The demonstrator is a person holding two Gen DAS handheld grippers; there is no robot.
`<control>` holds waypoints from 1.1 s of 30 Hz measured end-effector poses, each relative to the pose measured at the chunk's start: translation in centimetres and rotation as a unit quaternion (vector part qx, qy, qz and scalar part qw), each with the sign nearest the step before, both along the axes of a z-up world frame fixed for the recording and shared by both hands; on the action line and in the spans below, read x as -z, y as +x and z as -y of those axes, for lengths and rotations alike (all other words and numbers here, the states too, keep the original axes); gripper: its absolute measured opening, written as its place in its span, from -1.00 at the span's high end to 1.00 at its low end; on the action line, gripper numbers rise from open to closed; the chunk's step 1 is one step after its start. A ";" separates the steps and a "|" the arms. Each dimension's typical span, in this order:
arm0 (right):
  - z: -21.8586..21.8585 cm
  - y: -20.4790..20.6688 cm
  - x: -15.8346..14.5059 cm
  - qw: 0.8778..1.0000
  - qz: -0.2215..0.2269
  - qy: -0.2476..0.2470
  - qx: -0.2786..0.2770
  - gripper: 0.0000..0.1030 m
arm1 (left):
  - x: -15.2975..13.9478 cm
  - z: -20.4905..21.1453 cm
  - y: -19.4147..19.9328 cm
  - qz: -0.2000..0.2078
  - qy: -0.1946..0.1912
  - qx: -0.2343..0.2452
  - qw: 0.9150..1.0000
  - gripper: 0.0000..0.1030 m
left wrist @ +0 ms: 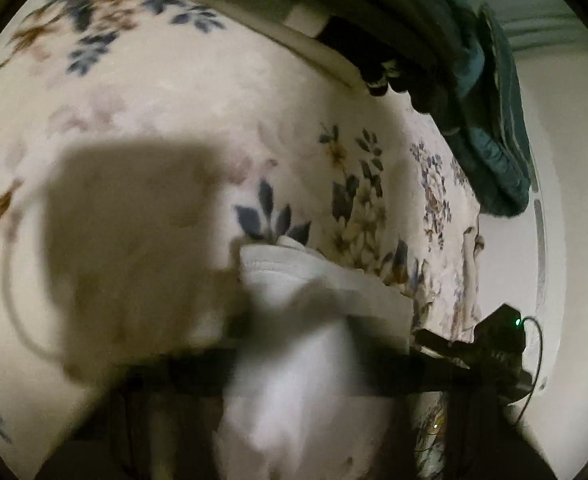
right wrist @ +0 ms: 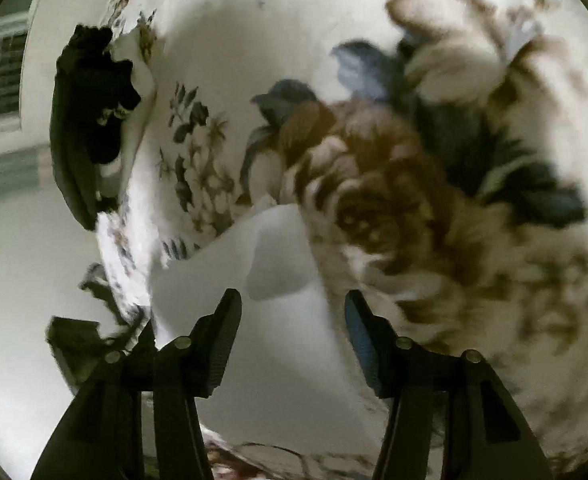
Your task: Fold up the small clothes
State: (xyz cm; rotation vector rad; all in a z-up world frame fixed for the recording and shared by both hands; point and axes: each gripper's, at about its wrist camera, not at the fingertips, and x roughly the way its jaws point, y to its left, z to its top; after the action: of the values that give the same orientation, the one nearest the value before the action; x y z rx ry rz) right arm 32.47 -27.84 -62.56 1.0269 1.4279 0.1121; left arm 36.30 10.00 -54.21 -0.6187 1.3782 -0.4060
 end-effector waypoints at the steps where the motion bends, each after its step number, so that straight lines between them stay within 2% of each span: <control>1: -0.2 0.3 -0.2 1.000 0.009 -0.003 0.007 0.96 | 0.0 0.2 0.4 0.009 0.006 0.004 1.000 0.95; 3: -0.3 0.9 -0.9 0.999 0.020 -0.031 0.021 0.96 | -0.2 0.0 0.7 0.022 0.006 0.002 1.000 0.95; 5: -0.5 1.3 -1.5 0.998 0.019 -0.050 0.023 0.96 | 0.0 -0.7 0.8 0.007 -0.019 -0.004 1.000 0.90; 6: -0.7 1.3 -1.7 0.998 0.014 -0.057 0.016 0.94 | -0.2 -1.1 0.6 -0.003 -0.026 -0.006 1.000 0.83; 7: -1.0 1.1 -1.7 0.998 0.002 -0.054 0.006 0.91 | -0.5 -1.7 -0.1 -0.015 -0.027 -0.006 0.999 0.55; 8: -1.1 0.8 -1.7 0.999 -0.007 -0.049 -0.007 0.78 | -1.1 -2.3 -1.1 -0.015 -0.025 -0.003 1.000 0.39; 9: -1.1 0.0 -1.8 0.999 -0.016 -0.046 -0.021 0.53 | -1.7 -2.8 -2.2 -0.008 -0.022 -0.001 1.000 0.16; 12: -0.8 -3.2 -2.5 0.997 -0.027 -0.044 -0.048 0.00 | -2.7 -4.1 -6.7 -0.007 -0.008 0.010 1.000 0.08; 14: -0.8 -5.6 -2.5 0.996 -0.037 -0.034 -0.072 -0.09 | -2.4 -4.1 -9.5 -0.017 0.004 0.029 0.999 0.08; 17: -1.3 -8.7 -1.7 0.993 -0.056 -0.017 -0.098 -0.09 | -1.0 -3.4 -12.0 -0.044 0.000 0.036 0.998 0.08; 19: -1.7 -10.0 -0.6 0.992 -0.067 -0.005 -0.107 -0.09 | -0.6 -2.5 -12.8 -0.034 -0.012 0.034 0.999 0.13; 20: -2.0 -10.5 -0.1 0.991 -0.072 -0.002 -0.111 -0.09 | -0.6 -2.1 -12.9 -0.027 -0.001 0.036 0.999 0.28; 21: -2.2 -10.8 0.3 0.990 -0.077 -0.004 -0.116 -0.09 | -0.5 -1.6 -12.9 -0.022 0.005 0.040 0.999 0.88; 22: -2.5 -11.1 0.7 0.990 -0.078 -0.008 -0.120 -0.08 | -0.4 -1.1 -13.0 -0.023 0.009 0.046 0.999 0.92; 23: -2.6 -11.3 0.9 0.990 -0.076 -0.011 -0.121 0.23 | -0.5 -0.9 -13.0 -0.021 0.018 0.045 0.999 0.92; 24: -2.6 -11.6 0.8 0.990 -0.071 -0.020 -0.116 0.84 | -0.6 -0.8 -13.0 -0.019 0.023 0.046 0.999 0.92; 25: -2.6 -11.8 0.7 0.990 -0.073 -0.033 -0.113 0.90 | -0.8 -0.9 -13.0 -0.016 0.027 0.045 0.998 0.93; 29: -2.3 -12.3 -0.1 0.992 -0.072 -0.049 -0.095 0.93 | -1.5 -1.8 -12.9 -0.010 0.042 0.057 0.997 0.93; 33: -2.1 -12.3 -1.2 0.990 -0.072 -0.070 -0.103 0.93 | -1.1 -2.7 -12.7 -0.013 0.060 0.091 0.994 0.99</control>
State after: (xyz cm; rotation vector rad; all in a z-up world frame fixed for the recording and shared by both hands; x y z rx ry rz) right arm 20.19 -25.71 -61.39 0.7837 1.6472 0.0882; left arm 23.55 12.67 -53.15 -0.4016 1.4776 -0.4579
